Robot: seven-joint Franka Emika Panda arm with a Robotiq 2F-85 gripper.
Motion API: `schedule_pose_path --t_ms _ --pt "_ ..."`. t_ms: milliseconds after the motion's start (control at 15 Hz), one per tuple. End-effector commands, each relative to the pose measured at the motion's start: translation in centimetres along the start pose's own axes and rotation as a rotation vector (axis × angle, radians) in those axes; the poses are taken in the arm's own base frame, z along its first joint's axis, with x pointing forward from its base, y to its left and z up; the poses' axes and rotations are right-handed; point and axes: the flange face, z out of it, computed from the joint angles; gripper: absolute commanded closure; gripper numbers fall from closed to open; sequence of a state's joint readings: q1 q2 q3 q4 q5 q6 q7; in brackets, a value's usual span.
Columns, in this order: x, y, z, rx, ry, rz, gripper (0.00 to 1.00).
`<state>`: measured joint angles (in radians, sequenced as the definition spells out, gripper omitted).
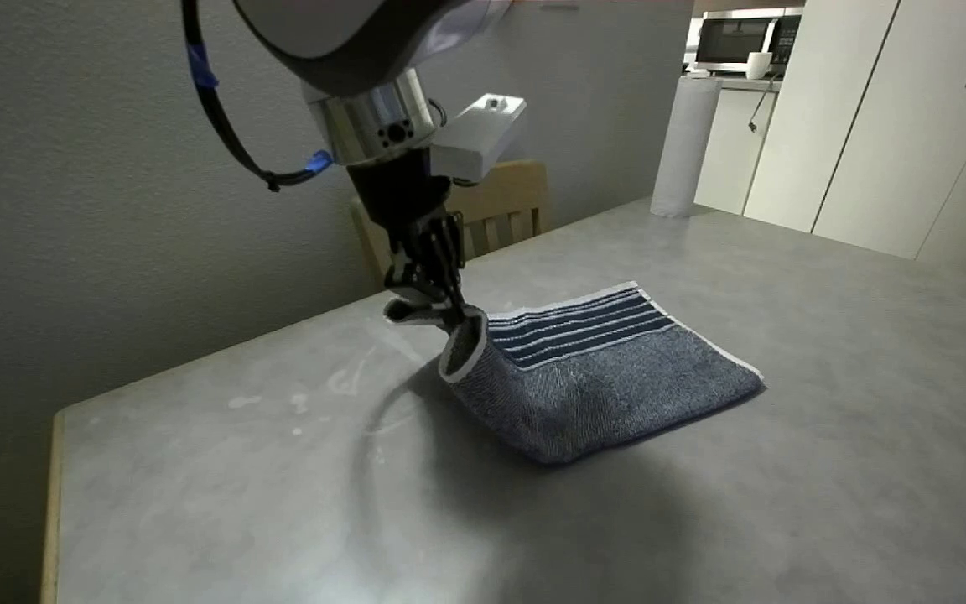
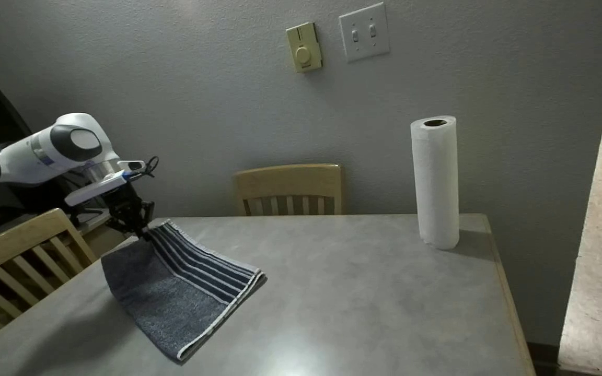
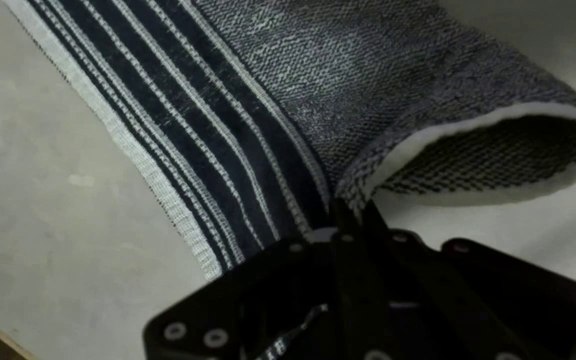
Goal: Fold the gray towel
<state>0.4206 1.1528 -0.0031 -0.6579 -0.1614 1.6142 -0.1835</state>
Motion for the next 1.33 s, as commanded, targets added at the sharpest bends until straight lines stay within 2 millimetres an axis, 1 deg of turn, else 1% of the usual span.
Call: schedule_pose_path --t_ms 0,133,200,400,1267 --pt "-1.22 1.03 -0.46 0.003 -0.025 -0.124 0.99" --pt "-1.56 1.16 -0.78 -0.013 -0.033 -0.13 0.99" --pt "-0.58 0.92 0.05 0.004 -0.016 -0.098 0.94" --pt "-0.89 0.93 -0.42 0.004 -0.02 -0.107 0.94" --pt "-0.92 0.87 -0.2 0.005 -0.025 -0.108 0.94"
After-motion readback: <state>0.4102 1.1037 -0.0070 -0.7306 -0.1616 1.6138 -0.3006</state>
